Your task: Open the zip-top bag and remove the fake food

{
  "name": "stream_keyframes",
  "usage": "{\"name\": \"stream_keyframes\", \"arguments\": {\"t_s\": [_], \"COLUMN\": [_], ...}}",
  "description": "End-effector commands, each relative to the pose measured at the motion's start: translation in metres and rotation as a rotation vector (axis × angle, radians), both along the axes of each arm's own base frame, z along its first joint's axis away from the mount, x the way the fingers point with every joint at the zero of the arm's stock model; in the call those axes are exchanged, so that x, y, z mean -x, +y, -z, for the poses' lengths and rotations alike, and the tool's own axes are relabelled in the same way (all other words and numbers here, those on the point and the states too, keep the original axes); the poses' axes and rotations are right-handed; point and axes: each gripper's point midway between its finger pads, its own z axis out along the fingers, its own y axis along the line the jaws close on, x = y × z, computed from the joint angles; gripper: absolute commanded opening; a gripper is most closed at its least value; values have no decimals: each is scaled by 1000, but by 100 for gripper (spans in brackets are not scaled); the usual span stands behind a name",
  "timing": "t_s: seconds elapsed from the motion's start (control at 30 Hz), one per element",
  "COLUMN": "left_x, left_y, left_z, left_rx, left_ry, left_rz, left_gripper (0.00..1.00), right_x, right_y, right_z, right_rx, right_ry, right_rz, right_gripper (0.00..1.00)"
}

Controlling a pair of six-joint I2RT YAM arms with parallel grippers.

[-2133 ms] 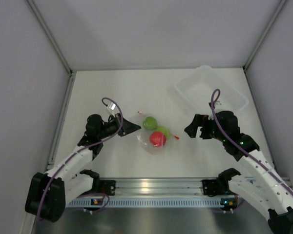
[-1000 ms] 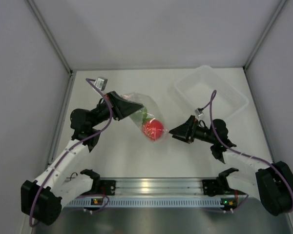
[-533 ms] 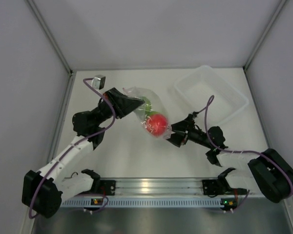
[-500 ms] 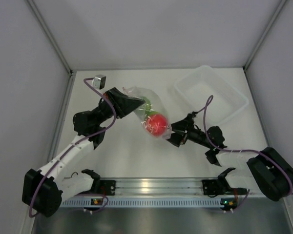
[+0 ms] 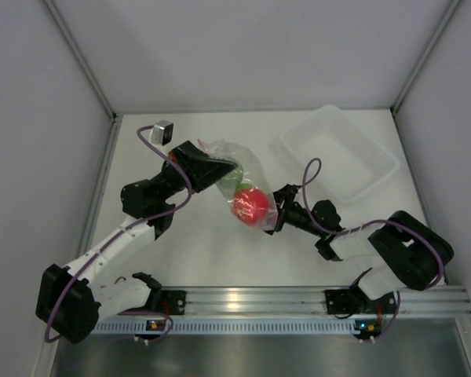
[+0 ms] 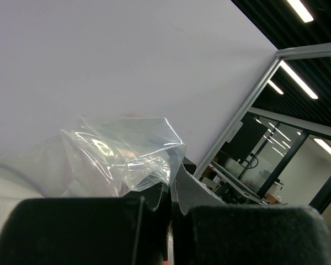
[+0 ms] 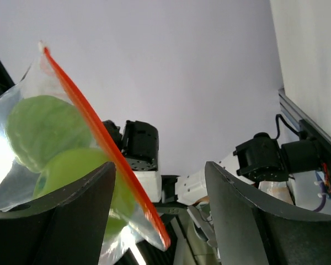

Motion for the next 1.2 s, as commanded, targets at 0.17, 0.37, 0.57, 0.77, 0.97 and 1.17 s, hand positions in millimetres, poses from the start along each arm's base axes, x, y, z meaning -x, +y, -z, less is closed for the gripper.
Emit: {"name": "stream_keyframes", "arguments": {"t_s": [0.17,0.37,0.57,0.77,0.97,1.17], "left_x": [25,28,29,31,35,49], "left_y": [17,16,15,12,10,5], "left_z": [-25,-20,-16,-19,-27,-41], "left_rx": [106,113,127,124,123,81], "left_ry": [-156,-163,-165,-171,-167,-218], "left_rz": [-33,-32,-26,-5,43,160], "left_gripper": [0,0,0,0,0,0], "right_x": [30,40,61,74,73,62], "right_y": [-24,-34,-33,-22,-1,9], "right_z": [-139,-175,-209,-210,-189,-146], "right_rx": [-445,-533,-614,-578,-417,-209], "right_ry": [-330,-391,-450,-540,-656,-763], "right_rz": [13,14,-54,-111,-121,-110], "right_gripper": [67,68,72,74,74,75]}}
